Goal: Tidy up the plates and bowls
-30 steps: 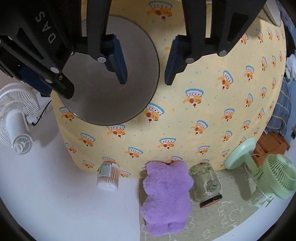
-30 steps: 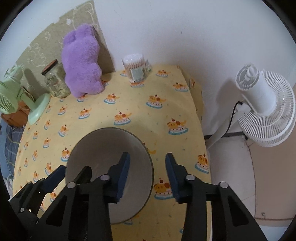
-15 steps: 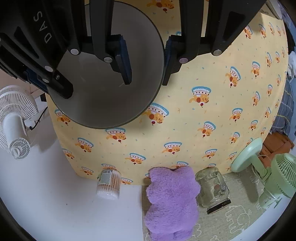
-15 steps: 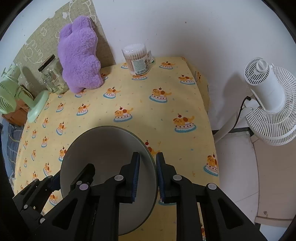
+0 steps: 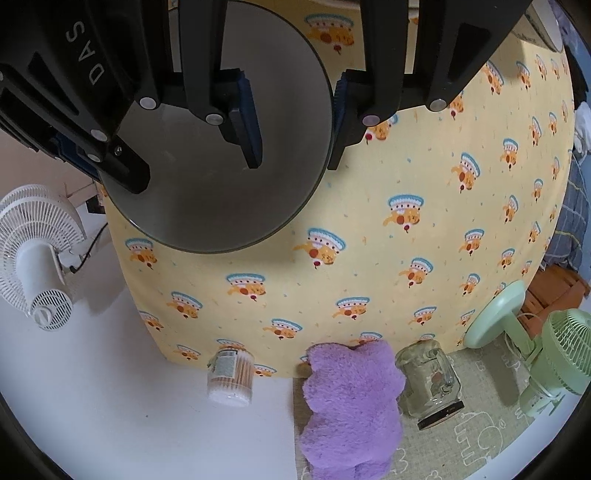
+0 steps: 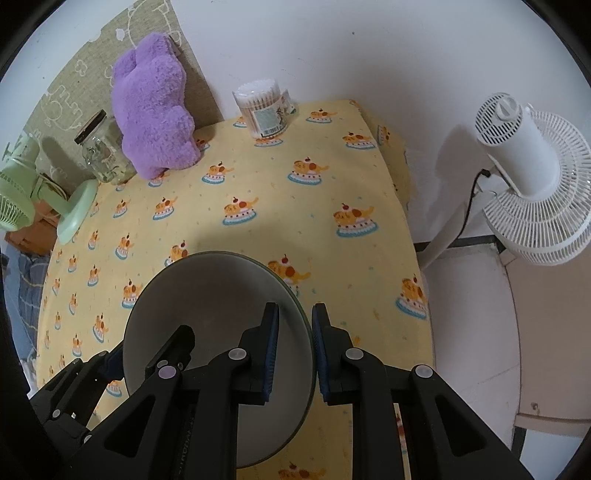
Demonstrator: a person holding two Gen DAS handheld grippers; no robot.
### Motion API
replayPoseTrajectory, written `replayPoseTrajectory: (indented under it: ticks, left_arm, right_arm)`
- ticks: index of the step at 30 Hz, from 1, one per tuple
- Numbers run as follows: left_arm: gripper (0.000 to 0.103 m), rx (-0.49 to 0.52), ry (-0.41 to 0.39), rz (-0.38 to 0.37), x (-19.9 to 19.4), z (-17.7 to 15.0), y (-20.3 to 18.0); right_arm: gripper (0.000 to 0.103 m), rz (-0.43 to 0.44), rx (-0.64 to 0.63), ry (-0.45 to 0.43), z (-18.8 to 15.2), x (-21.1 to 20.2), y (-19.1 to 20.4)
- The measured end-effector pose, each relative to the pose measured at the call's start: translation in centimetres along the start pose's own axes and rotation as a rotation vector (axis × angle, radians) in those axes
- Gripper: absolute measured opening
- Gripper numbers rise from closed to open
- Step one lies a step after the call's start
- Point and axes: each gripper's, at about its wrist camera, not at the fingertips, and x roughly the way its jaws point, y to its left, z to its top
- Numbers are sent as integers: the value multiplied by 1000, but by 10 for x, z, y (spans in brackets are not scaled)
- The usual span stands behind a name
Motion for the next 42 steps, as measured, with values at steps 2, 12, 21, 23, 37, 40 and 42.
replayPoseTrajectory:
  ticks: [2,12,21,23,37,40,42]
  left_arm:
    - [33,6,-1,-2,-4,-3,-1]
    - [33,23,-21,-26,-30,-22,2]
    - [33,36,-54,-53,-61,-39,18]
    - [33,41,-64,-61,-69,-41,22]
    - [33,61,-104,-103,-113,-59,69]
    - [33,60,-110,-112,-121,-65,84]
    - [33,61,-115,-117,-127,-69,95]
  right_arm:
    - [22,-1,5,2,-4,-4,-2]
    - [22,-18,27,-12,-25,-33,-2]
    - [22,-40,41,-42,-49,-66,13]
    - [22,-44,50,-50,-54,-74,17]
    - [22,-82,69,-106,-86,-123,64]
    - [22,-87,69,-114,-92,-130,78]
    - [22,-93,64,-120,-98,-136,89]
